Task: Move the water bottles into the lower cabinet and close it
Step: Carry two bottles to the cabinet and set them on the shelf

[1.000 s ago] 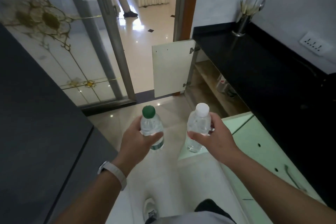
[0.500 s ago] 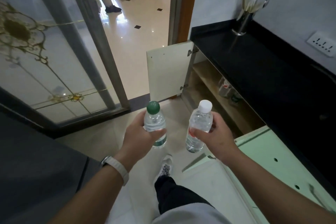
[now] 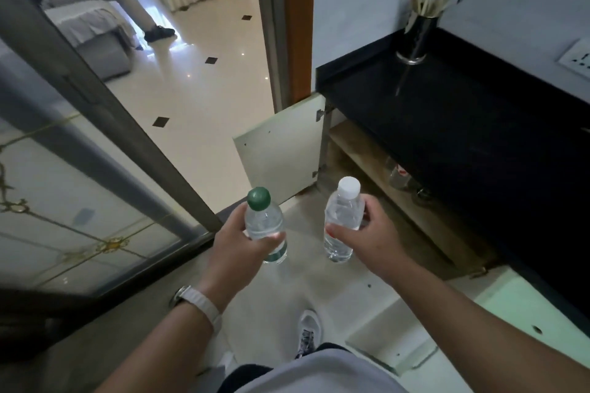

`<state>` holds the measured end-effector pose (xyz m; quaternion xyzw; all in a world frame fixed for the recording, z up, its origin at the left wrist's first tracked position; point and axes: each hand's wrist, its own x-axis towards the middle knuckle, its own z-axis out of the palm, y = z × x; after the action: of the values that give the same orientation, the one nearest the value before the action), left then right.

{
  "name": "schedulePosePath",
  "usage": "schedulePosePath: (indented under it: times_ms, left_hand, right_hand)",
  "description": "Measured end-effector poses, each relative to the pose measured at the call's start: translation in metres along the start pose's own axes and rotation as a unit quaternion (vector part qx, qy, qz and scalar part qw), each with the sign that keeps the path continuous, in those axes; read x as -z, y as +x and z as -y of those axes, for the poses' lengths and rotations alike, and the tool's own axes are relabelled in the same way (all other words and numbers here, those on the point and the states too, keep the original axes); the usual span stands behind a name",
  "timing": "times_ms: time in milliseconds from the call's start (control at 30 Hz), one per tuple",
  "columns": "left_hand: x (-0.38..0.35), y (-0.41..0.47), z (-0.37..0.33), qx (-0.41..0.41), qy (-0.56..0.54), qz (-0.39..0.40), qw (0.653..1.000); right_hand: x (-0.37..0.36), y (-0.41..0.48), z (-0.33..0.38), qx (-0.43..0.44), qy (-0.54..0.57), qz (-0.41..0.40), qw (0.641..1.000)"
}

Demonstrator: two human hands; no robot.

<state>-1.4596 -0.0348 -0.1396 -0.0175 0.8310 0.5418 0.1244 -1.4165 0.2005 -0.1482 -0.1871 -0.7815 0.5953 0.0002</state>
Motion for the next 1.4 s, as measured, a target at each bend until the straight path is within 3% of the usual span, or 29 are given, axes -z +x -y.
schedulePosePath:
  times_ms: [200,733,1033,1400]
  left_hand:
    - [-0.014,0.061,-0.025,-0.021,0.020,0.033,0.999]
    - [-0.020,0.240,-0.046,-0.035,0.046,0.251,0.966]
    - [-0.017,0.334,-0.034,-0.099,0.115,0.334,0.930]
    - [-0.061,0.371,-0.023,-0.082,0.135,0.345,0.925]
  right_hand:
    - [0.019,0.032,0.007,-0.012,-0.009,-0.069,0.998]
    - [-0.009,0.105,0.030,-0.148,-0.021,-0.284,0.947]
    - [-0.052,0.153,0.048,-0.198,-0.031,-0.337,0.920]
    - [-0.047,0.195,0.013,-0.238,-0.031,-0.296,0.925]
